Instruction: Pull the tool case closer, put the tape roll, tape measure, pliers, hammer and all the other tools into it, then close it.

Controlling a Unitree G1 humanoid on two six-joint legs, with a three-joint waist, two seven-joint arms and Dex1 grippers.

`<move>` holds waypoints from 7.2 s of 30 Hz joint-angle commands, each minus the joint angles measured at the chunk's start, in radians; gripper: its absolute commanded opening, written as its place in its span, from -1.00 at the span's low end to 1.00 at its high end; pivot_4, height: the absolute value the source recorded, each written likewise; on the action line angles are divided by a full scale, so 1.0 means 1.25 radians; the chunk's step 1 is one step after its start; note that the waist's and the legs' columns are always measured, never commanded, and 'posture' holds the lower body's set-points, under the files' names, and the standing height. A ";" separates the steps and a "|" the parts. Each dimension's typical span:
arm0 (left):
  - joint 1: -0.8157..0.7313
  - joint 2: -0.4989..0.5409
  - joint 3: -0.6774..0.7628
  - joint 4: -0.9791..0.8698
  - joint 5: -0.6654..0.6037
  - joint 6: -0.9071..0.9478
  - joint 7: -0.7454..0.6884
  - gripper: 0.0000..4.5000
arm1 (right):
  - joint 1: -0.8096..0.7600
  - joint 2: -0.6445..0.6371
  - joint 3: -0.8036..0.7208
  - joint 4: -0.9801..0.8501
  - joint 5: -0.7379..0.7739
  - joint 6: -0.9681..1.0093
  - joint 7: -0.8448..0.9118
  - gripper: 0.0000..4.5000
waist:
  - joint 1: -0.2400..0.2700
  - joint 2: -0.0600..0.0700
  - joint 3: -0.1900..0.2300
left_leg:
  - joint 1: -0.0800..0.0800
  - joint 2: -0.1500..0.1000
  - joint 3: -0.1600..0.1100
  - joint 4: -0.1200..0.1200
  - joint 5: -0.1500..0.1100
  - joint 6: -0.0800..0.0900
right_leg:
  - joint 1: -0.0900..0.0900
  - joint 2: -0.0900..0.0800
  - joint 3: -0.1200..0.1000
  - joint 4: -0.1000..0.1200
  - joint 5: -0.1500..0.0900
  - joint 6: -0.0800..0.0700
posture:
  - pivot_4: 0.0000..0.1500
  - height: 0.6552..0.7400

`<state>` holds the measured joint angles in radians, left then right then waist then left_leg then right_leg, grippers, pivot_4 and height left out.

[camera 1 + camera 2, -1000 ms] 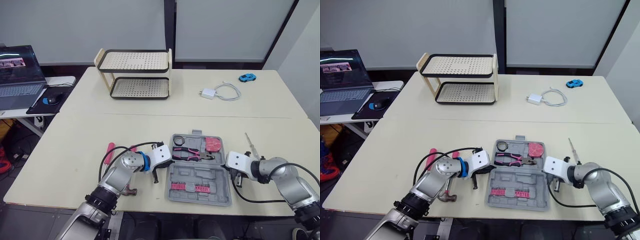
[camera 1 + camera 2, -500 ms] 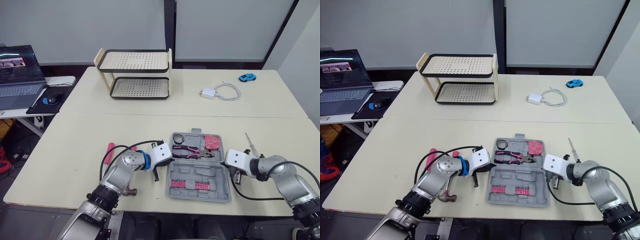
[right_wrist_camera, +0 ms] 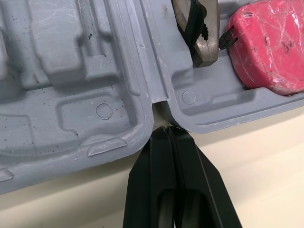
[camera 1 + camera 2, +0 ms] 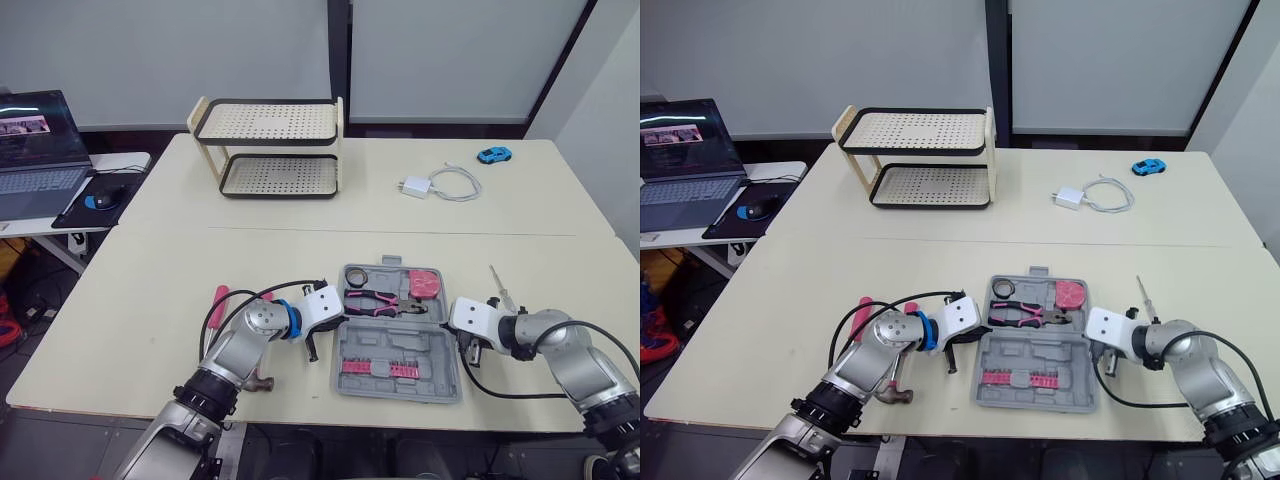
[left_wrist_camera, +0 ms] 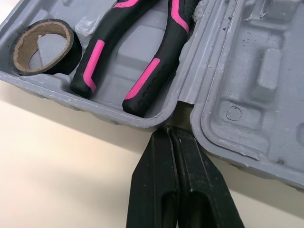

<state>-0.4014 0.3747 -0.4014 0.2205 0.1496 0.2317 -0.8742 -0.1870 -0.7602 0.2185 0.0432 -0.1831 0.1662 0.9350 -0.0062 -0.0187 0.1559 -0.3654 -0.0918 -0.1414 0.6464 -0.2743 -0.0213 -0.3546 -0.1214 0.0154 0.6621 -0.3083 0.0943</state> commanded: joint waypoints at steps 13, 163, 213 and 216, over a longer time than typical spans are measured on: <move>0.006 -0.012 -0.021 -0.009 0.006 -0.011 0.003 -0.98 | -0.002 0.015 0.010 -0.042 0.017 -0.025 0.007 -0.98 | 0.000 0.000 0.000 | 0.000 0.000 0.000 0.000 0.000 0.000 | 0.000 0.000 0.000 0.000 0.000 0.000 | 1.00 1.00; -0.082 0.151 0.210 -0.442 -0.525 0.138 -0.181 1.00 | 0.469 -0.093 -0.808 -0.278 0.514 0.215 0.054 0.99 | -0.016 0.002 0.005 | -0.012 0.001 0.005 0.002 0.000 0.000 | -0.012 -0.001 0.001 0.002 0.000 0.000 | 1.00 1.00; -0.060 0.088 0.137 -0.445 -0.429 0.110 -0.112 1.00 | -0.060 0.097 -0.320 0.257 0.288 0.213 -0.313 0.74 | -0.020 0.003 0.004 | -0.013 0.001 0.005 0.003 0.002 -0.004 | -0.013 -0.001 0.001 0.002 0.001 0.000 | 1.00 1.00; -0.057 0.091 0.135 -0.449 -0.430 0.112 -0.112 1.00 | -0.066 0.103 -0.322 0.269 0.281 0.219 -0.325 0.29 | -0.020 0.003 0.004 | -0.013 0.001 0.004 0.003 0.002 -0.004 | -0.013 -0.001 0.001 0.002 0.001 0.000 | 1.00 1.00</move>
<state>-0.4744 0.4858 -0.2307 -0.3044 -0.3857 0.3800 -1.0147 -0.2633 -0.6288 -0.1740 0.3655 0.1789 0.4418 0.5500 -0.0311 -0.0155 0.1610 -0.3811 -0.0910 -0.1358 0.6498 -0.2714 -0.0260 -0.3710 -0.1223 0.0168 0.6651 -0.3076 0.0941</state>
